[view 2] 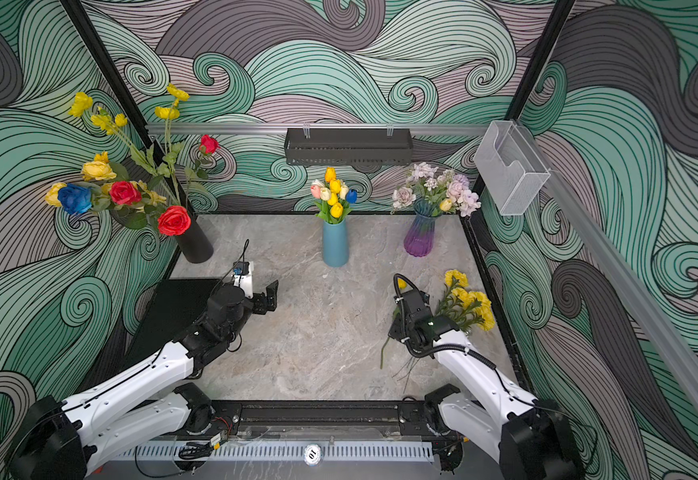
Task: Pick out yellow flowers from the vase
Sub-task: Place the flower at the center of the board.
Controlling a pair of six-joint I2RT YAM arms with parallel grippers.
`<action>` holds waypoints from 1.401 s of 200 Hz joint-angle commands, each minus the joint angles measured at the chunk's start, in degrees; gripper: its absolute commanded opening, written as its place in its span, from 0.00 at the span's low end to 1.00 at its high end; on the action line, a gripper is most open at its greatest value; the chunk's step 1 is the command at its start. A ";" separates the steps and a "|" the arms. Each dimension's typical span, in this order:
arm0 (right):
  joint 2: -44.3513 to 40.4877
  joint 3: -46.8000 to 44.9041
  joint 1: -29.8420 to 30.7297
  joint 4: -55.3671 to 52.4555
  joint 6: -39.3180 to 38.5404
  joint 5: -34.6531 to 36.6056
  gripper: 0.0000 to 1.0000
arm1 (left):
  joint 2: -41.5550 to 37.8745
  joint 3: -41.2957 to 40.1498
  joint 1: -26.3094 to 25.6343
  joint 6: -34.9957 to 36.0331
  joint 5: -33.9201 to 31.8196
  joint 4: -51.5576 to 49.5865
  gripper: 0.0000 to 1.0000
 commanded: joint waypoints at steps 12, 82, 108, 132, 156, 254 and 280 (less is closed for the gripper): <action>-3.04 5.19 -0.72 0.41 -7.70 3.90 0.60 | 0.37 2.36 0.51 0.32 1.85 1.01 0.93; -7.98 5.43 -0.80 18.72 -21.30 2.55 0.65 | 5.31 13.70 0.51 -4.88 9.05 -5.00 0.87; -8.04 4.14 -0.82 26.45 -23.39 2.26 0.66 | 8.61 19.26 0.53 -5.88 13.36 -8.14 0.83; -6.56 2.73 -0.93 34.81 -24.30 0.83 0.67 | 12.88 25.93 0.39 -6.72 17.02 -11.72 0.79; -3.83 3.25 -0.92 39.28 -25.24 -1.90 0.68 | 17.52 33.30 0.42 -6.88 19.27 -15.74 0.71; -4.67 -1.33 -0.92 45.65 -28.69 -8.15 0.69 | 36.47 52.81 0.51 0.39 28.55 -14.89 0.42; -6.36 -2.34 -0.92 45.21 -29.05 -7.89 0.69 | 40.63 56.10 0.54 1.10 29.55 -13.58 0.39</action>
